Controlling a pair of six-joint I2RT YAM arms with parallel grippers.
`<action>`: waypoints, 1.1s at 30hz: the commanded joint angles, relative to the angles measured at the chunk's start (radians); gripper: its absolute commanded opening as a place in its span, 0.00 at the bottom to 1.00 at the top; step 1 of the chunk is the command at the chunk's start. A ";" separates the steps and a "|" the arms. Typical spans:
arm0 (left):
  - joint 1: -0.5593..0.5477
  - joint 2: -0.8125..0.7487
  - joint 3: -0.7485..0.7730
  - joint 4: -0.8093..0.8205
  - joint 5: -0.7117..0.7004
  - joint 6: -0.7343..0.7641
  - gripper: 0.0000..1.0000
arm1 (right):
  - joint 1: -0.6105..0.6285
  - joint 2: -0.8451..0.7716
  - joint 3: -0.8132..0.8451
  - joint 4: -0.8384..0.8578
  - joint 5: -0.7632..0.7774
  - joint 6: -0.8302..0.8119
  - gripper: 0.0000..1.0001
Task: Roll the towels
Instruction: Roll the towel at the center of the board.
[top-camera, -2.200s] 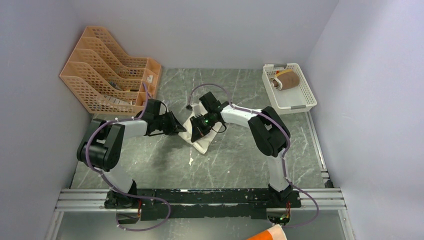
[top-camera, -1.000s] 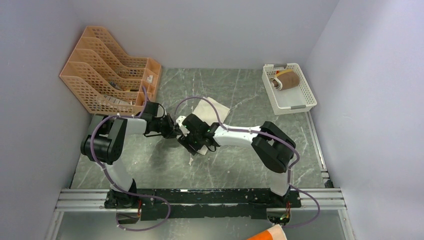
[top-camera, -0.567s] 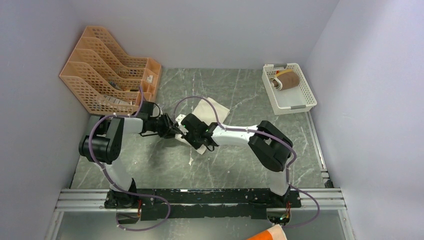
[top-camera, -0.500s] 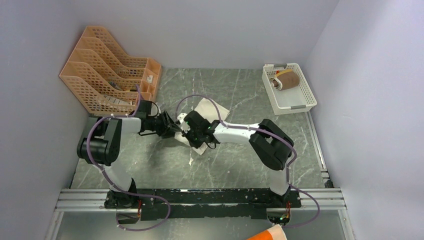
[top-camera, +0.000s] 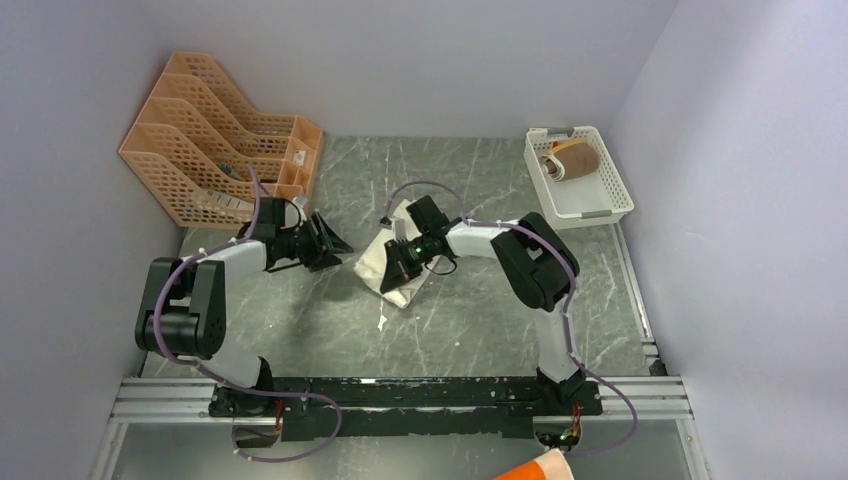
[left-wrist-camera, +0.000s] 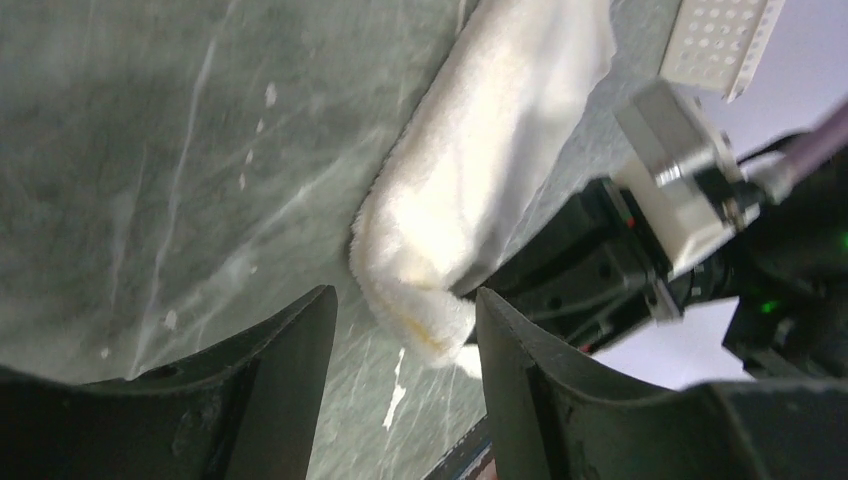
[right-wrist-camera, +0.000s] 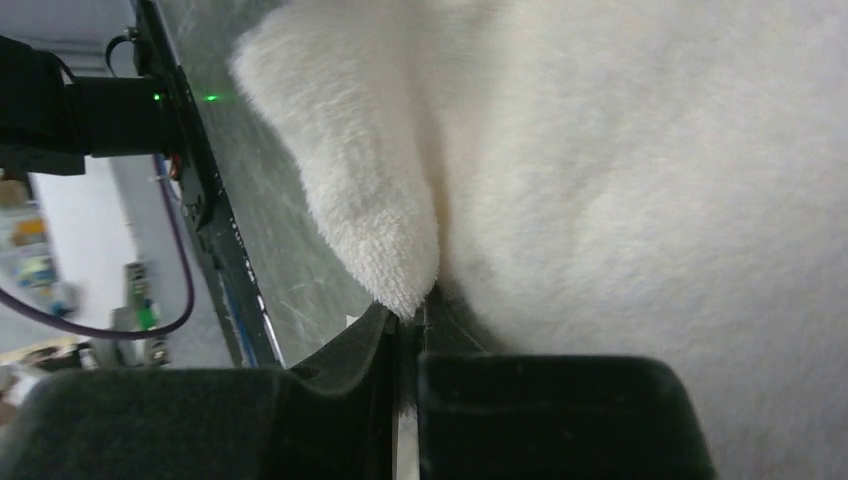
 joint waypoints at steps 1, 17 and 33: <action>-0.010 -0.034 -0.070 0.046 0.045 0.005 0.63 | -0.029 0.078 0.012 0.016 -0.170 0.117 0.00; -0.118 -0.071 -0.175 0.230 0.093 -0.020 0.61 | -0.082 0.179 0.014 -0.014 -0.159 0.210 0.03; -0.174 0.140 -0.030 0.085 -0.090 0.109 0.56 | -0.087 0.173 0.036 -0.083 -0.134 0.178 0.04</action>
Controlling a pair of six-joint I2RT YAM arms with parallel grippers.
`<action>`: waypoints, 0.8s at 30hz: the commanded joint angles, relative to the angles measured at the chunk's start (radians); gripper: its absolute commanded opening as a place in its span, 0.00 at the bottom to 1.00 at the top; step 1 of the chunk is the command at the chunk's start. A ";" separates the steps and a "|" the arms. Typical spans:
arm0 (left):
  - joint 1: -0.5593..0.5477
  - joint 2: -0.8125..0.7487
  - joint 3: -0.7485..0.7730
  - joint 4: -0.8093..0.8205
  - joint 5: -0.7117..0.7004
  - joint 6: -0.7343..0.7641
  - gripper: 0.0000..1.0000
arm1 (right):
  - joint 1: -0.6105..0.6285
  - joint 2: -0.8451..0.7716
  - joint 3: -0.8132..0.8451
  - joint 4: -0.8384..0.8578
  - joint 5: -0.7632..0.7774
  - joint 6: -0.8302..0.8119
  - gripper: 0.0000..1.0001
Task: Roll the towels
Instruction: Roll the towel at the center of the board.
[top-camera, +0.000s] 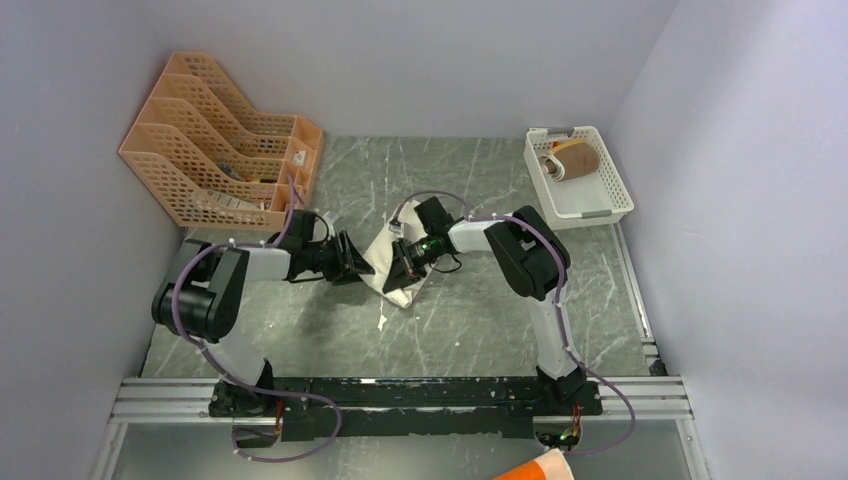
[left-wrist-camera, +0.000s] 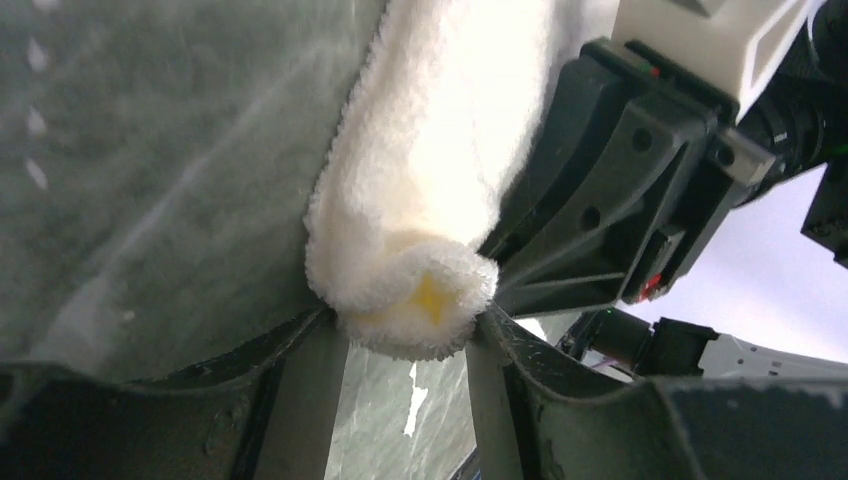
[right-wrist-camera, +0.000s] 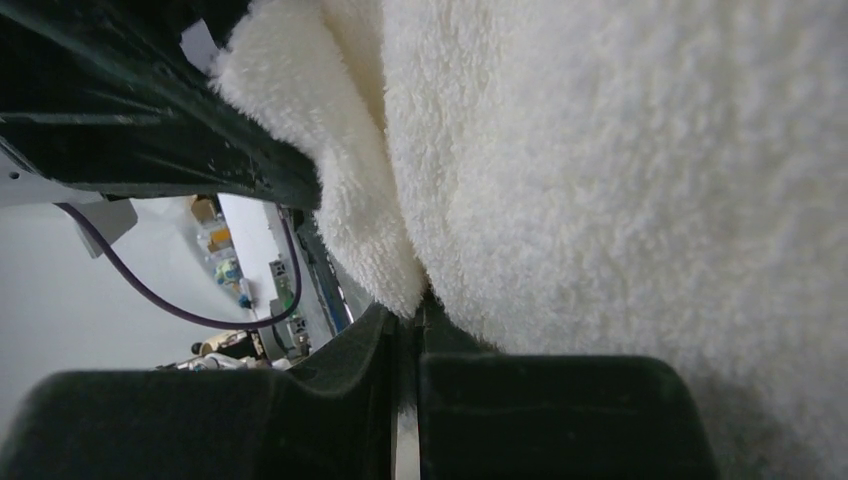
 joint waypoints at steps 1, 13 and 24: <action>-0.006 0.047 0.101 -0.140 -0.122 0.117 0.56 | -0.010 0.029 0.009 -0.106 0.078 -0.041 0.05; -0.060 0.164 0.284 -0.394 -0.227 0.272 0.54 | 0.080 -0.144 0.145 -0.402 0.688 -0.297 0.55; -0.065 0.197 0.307 -0.474 -0.206 0.326 0.53 | 0.316 -0.446 -0.032 -0.242 1.118 -0.413 0.62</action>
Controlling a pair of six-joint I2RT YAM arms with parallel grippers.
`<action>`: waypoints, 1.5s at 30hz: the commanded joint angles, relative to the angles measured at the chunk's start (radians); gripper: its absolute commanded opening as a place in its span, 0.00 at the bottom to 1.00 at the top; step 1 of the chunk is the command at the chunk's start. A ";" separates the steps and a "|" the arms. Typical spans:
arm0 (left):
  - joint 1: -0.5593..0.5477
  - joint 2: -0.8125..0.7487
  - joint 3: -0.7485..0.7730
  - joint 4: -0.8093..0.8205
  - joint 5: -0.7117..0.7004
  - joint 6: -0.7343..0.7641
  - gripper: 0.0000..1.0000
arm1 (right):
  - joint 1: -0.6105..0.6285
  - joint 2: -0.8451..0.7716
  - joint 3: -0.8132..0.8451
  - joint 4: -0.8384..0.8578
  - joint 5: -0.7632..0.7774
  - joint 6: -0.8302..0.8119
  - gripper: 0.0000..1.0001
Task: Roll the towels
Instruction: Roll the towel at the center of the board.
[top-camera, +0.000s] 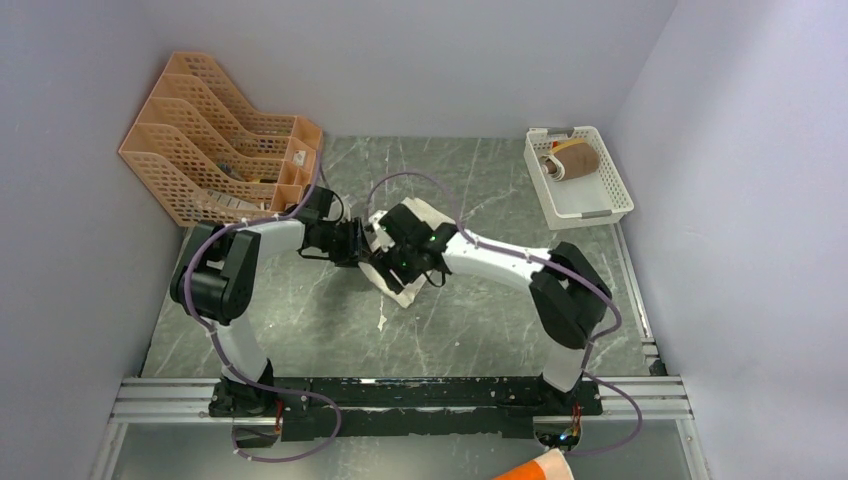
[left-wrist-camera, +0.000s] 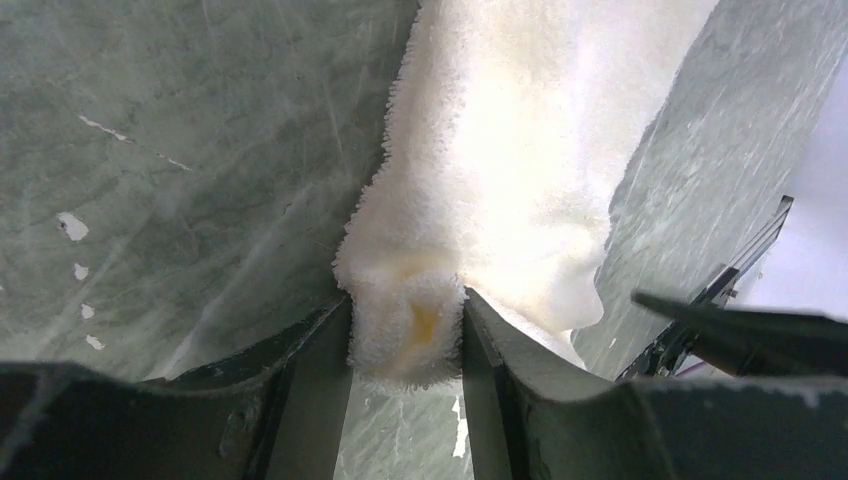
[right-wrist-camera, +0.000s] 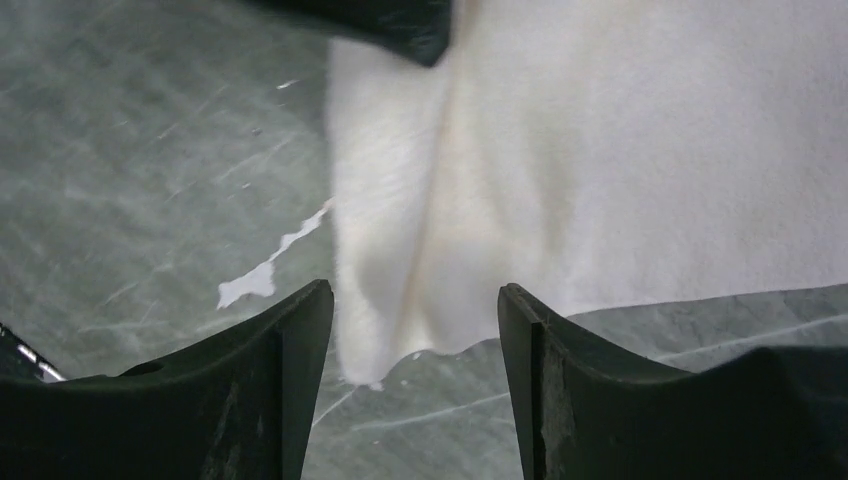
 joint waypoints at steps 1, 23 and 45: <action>-0.008 0.058 -0.018 -0.124 -0.071 0.067 0.53 | 0.075 -0.106 -0.076 0.117 0.174 -0.057 0.62; -0.006 0.176 0.012 -0.185 -0.008 0.083 0.52 | 0.194 -0.005 -0.096 0.300 0.276 -0.111 0.52; 0.075 0.150 -0.036 -0.214 -0.015 0.086 0.43 | 0.220 0.114 -0.117 0.286 0.384 -0.130 0.35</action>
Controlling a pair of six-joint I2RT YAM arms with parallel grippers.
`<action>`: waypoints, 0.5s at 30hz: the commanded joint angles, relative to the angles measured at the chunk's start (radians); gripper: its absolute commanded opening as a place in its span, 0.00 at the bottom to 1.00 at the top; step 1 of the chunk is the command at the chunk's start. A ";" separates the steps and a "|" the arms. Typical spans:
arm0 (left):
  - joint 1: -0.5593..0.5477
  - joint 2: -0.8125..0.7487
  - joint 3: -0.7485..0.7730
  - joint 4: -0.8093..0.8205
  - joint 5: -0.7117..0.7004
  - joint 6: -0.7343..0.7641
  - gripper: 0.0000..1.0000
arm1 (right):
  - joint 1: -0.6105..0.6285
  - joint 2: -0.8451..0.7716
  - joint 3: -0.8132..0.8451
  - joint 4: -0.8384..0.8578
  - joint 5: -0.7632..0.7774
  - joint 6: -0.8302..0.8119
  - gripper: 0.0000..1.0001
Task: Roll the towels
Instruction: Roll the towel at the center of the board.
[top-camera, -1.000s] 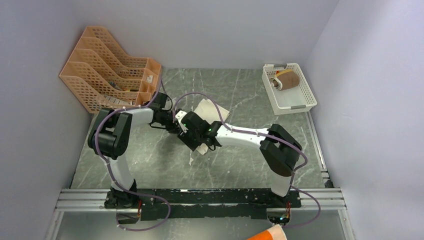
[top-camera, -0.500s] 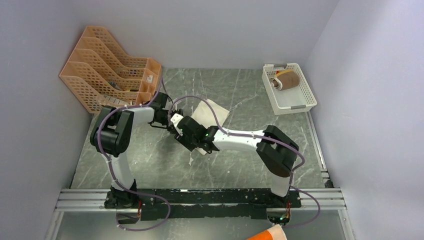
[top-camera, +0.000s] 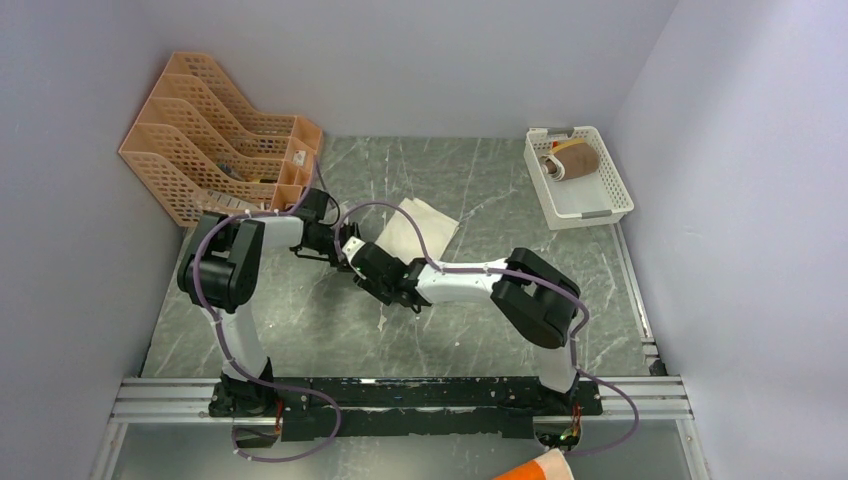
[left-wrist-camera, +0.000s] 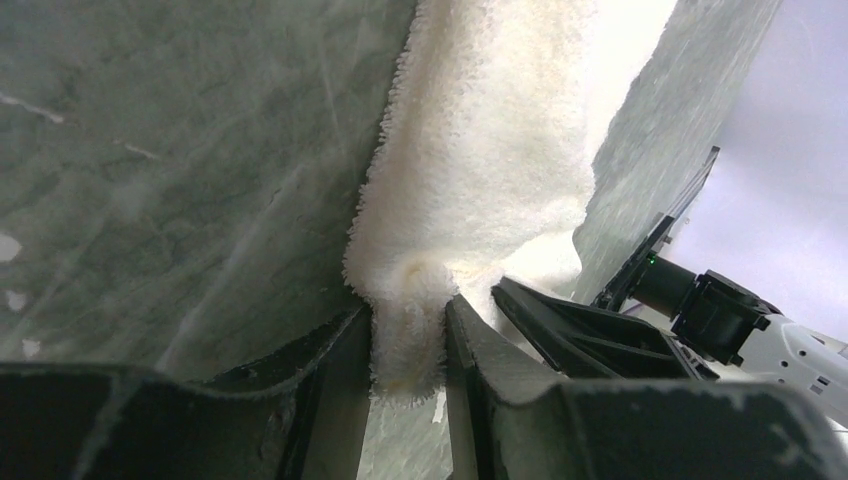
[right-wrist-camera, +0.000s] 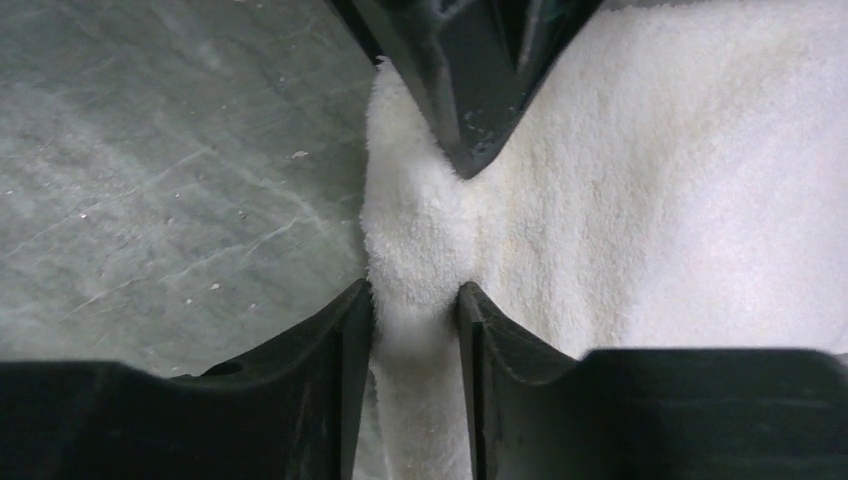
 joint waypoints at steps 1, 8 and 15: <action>0.028 0.056 -0.070 -0.155 -0.185 0.068 0.43 | 0.005 0.031 -0.008 -0.010 0.046 -0.009 0.30; 0.137 -0.059 -0.074 -0.133 -0.142 0.033 0.53 | -0.032 -0.002 -0.012 0.023 -0.137 0.001 0.00; 0.235 -0.237 -0.037 -0.115 -0.116 -0.017 0.62 | -0.218 0.021 0.016 0.031 -0.754 0.093 0.00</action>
